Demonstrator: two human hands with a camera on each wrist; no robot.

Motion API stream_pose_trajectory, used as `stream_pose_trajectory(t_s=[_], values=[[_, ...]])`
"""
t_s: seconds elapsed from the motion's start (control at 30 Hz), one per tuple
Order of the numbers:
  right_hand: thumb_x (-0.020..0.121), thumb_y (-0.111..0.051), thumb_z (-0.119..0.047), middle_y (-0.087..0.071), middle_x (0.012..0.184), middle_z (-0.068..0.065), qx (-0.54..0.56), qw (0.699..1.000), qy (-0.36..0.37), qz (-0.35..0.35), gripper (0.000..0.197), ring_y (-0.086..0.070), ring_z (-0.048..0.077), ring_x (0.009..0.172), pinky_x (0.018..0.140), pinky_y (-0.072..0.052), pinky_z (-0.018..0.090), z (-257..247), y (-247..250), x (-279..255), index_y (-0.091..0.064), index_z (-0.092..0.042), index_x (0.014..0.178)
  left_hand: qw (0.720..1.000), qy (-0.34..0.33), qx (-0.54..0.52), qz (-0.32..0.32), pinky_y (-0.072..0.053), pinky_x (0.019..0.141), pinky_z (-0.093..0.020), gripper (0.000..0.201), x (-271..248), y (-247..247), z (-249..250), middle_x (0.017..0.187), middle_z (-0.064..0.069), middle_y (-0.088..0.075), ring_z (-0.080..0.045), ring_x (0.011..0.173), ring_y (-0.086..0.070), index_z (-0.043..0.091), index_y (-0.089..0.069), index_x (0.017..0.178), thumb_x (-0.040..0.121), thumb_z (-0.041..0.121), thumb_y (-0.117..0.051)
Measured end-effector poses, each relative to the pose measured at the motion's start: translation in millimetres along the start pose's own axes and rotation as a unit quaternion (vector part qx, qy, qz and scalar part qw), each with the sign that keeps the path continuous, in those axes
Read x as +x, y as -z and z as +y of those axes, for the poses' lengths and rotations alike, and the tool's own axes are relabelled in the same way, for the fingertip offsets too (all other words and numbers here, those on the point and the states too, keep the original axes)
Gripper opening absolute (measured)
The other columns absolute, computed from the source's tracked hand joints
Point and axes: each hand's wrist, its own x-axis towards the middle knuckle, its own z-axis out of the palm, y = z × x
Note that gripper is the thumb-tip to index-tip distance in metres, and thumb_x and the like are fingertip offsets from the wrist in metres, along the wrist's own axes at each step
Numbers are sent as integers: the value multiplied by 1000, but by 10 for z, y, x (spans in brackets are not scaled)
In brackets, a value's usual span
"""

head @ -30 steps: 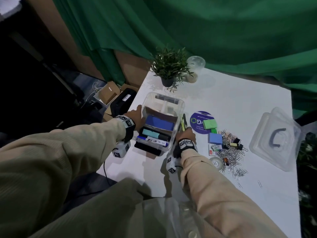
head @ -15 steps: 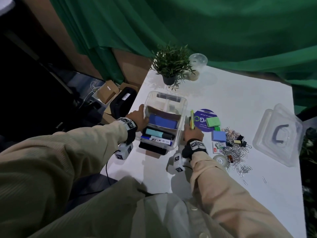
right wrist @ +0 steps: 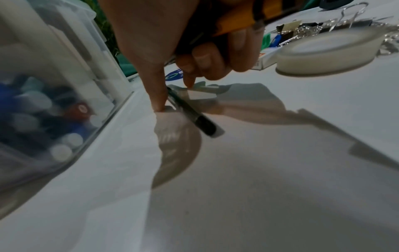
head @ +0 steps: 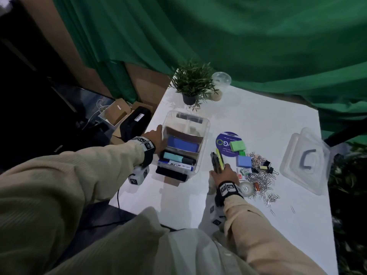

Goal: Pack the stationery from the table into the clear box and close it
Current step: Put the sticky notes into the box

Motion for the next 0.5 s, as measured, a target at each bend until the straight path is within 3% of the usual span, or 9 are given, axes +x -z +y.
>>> stream_pose_trajectory(t_s=[0.17, 0.3, 0.37, 0.43, 0.5], values=[[82, -67, -41, -67, 109, 14, -7, 1000, -9, -17, 42, -63, 33, 102, 81, -50, 36, -105, -11, -67, -65, -7, 107, 1000, 0, 7, -19, -45, 69, -36, 66, -26, 64, 3, 118, -18, -61, -31, 91, -62, 12, -12, 150, 99, 47, -35], [83, -58, -56, -69, 99, 18, 109, 994, -27, -8, 54, -65, 35, 92, 78, -52, 37, -137, 4, -36, -68, -5, 98, 999, -12, 13, -36, -46, 76, -36, 67, -29, 89, -38, 125, -20, -58, -34, 101, -61, 11, -10, 151, 100, 46, -33], [86, -52, -54, -70, 94, 17, 165, 986, -21, -3, 49, -66, 34, 85, 78, -55, 40, -171, 70, -7, -66, -7, 93, 999, -12, 12, -45, -47, 80, -38, 67, -34, 87, -45, 127, -20, -57, -34, 104, -61, 11, -6, 152, 100, 42, -34], [90, -52, -46, -71, 82, 12, 247, 969, -11, 13, 41, -65, 28, 68, 64, -57, 34, -235, 207, -16, -65, -8, 91, 999, -8, 9, -49, -46, 84, -39, 68, -41, 81, -35, 131, -21, -54, -34, 108, -59, 11, -2, 153, 101, 39, -34], [93, -54, -33, -65, 69, 6, 324, 946, 8, 33, 29, -57, 18, 50, 42, -47, 20, -342, 387, -58, -62, -6, 100, 998, -4, 9, -55, -44, 88, -39, 68, -44, 84, -19, 136, -22, -50, -34, 114, -57, 11, 1, 154, 102, 38, -34]])
